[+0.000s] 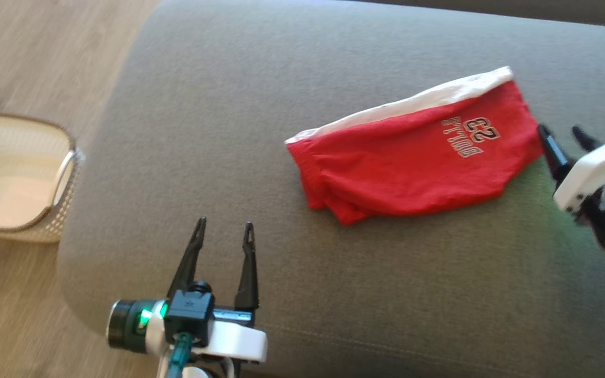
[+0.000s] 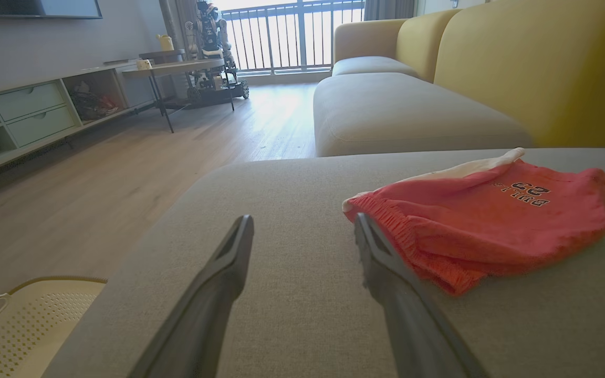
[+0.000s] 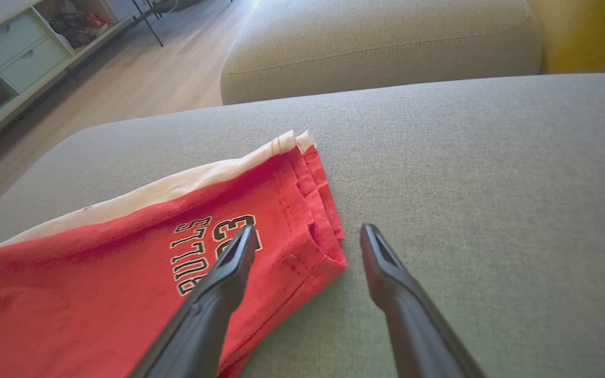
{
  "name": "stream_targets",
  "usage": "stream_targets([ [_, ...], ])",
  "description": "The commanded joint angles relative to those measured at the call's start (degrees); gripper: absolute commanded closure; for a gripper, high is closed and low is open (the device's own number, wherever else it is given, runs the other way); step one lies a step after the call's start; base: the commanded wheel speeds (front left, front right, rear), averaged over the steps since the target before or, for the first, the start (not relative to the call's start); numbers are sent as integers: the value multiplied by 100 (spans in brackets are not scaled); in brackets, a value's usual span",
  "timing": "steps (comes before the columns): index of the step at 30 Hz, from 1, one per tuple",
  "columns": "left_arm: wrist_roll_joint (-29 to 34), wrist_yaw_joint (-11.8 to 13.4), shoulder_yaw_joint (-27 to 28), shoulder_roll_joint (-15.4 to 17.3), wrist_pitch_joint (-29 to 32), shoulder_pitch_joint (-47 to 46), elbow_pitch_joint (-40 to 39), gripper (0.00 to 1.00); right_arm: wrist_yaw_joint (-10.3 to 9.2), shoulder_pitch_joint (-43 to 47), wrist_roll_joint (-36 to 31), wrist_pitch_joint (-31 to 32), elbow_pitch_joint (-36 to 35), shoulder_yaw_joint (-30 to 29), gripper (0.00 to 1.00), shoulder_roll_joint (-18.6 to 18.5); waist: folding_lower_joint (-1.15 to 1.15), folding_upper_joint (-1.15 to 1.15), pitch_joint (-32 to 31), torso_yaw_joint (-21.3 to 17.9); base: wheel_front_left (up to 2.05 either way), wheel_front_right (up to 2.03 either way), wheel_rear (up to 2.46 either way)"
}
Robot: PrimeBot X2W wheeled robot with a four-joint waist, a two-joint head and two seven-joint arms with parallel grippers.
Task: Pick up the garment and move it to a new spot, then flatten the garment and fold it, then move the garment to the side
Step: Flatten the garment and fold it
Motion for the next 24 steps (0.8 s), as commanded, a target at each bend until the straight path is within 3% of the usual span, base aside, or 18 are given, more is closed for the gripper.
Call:
stream_targets([
  [1, 64, -3, 84, -73, -69, -172, -224, 0, -2, -447, -175, -73, 125, -10, 0, -105, 0, 0, 190, 244, 0, 0, 0],
  [8, 75, -79, -72, -157, -70, -334, -174, 0, -2, -1350, -863, 66, 1371, 24, 0, -136, 0, 0, 453, 591, 0, 0, 0],
  [19, 162, -18, -194, -201, -70, -437, -106, 0, -2, -1733, -1414, 332, 2393, 110, 0, -41, 0, 0, 544, 661, 0, 0, 0],
  [20, 176, -15, -205, -202, -70, -447, -102, 0, -2, -1716, -1414, 364, 2417, 107, 21, 3, 0, 0, 544, 642, 0, 0, 0],
  [21, 187, -14, -210, -203, -70, -457, -95, 0, -2, -1698, -1412, 394, 2433, 112, 57, 53, 0, 0, 542, 615, 0, 0, 0],
  [23, 199, -21, -209, -204, -70, -473, -72, 0, -2, -1678, -1374, 417, 2450, 113, 100, 136, 0, 0, 542, 556, 0, 0, 0],
  [24, 202, -27, -204, -204, -70, -481, -62, 0, -2, -1676, -1354, 402, 2453, 113, 100, 161, 0, 0, 538, 519, 0, 0, 0],
])
